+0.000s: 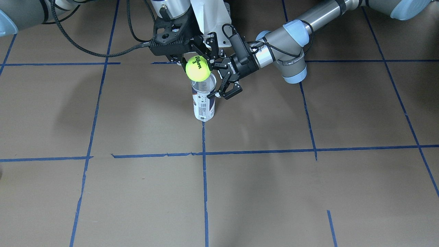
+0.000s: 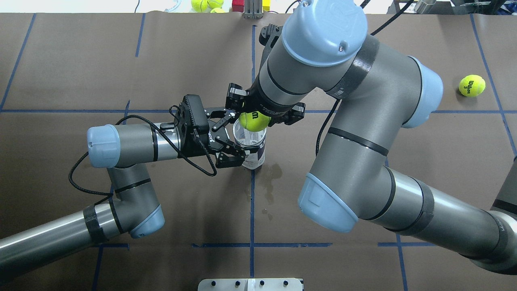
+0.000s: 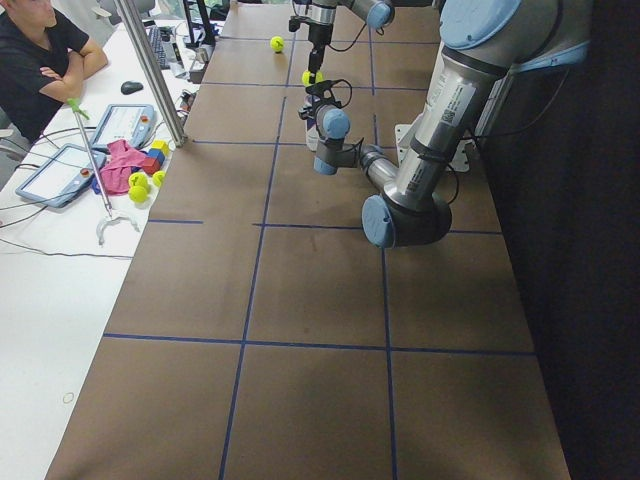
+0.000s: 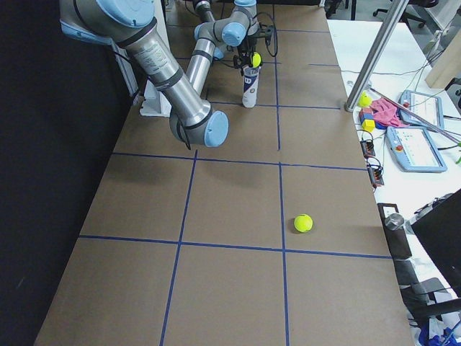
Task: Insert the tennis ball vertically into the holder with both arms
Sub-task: 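Open the right gripper to drop the ball into the can, then move the right gripper back toward the remaining yellow ball, then lower the right gripper and grasp the second yellow tennis ball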
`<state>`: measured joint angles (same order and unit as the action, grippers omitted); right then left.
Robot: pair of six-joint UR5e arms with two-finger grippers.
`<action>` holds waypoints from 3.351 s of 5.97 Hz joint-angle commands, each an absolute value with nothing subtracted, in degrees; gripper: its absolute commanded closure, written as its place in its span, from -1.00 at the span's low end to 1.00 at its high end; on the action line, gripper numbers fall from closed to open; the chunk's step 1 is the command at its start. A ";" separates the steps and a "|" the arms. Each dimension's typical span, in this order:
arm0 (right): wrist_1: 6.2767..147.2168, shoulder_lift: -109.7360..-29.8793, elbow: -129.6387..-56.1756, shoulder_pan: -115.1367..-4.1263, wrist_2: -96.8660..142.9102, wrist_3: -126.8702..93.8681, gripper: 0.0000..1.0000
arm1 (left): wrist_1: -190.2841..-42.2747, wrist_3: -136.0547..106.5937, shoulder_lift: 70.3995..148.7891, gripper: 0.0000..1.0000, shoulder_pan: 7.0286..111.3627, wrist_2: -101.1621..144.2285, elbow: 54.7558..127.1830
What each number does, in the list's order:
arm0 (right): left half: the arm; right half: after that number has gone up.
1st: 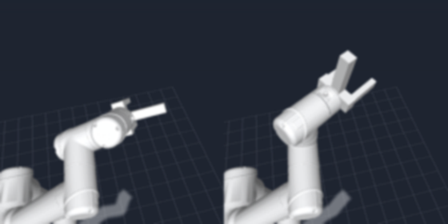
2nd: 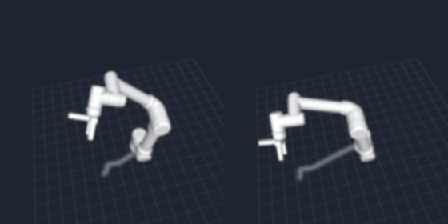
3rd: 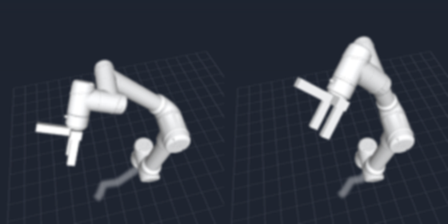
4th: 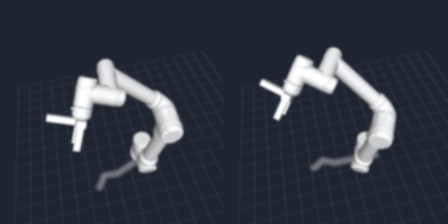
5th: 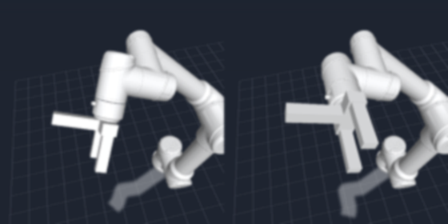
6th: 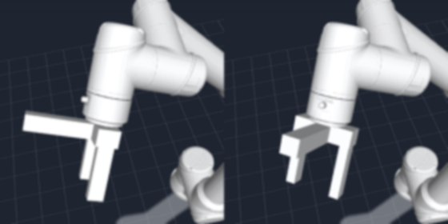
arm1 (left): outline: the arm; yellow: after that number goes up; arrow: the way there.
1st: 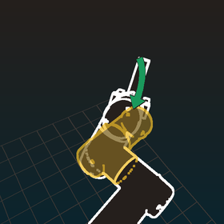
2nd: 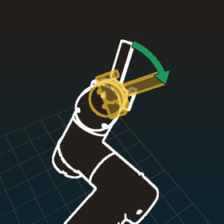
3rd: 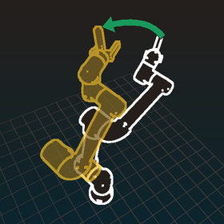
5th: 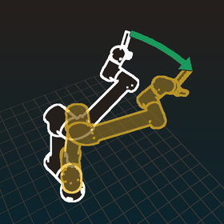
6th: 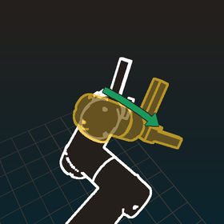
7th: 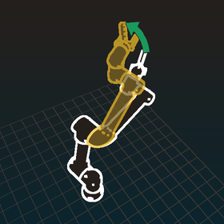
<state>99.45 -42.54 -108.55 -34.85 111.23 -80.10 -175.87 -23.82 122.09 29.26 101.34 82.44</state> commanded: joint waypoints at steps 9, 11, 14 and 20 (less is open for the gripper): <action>97.22 -70.48 -100.45 -66.56 120.32 -23.85 -0.99 | -175.87 -23.82 121.64 -0.77 29.27 101.34 82.70; 72.81 -69.10 -75.98 -73.89 121.02 -16.28 -0.98 | -175.87 -23.82 121.73 -0.77 29.18 101.34 82.71; 70.84 -68.72 -70.06 -74.01 120.94 -16.09 -0.98 | -175.78 -23.82 121.73 -0.77 29.18 101.34 82.71; 70.58 -67.33 -63.29 -69.79 119.10 -15.03 -0.98 | -175.78 -23.73 121.73 -0.77 29.27 101.34 82.71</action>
<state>70.64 -67.37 -64.20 -70.18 119.98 -15.23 -175.78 -23.73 121.72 29.26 101.34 82.71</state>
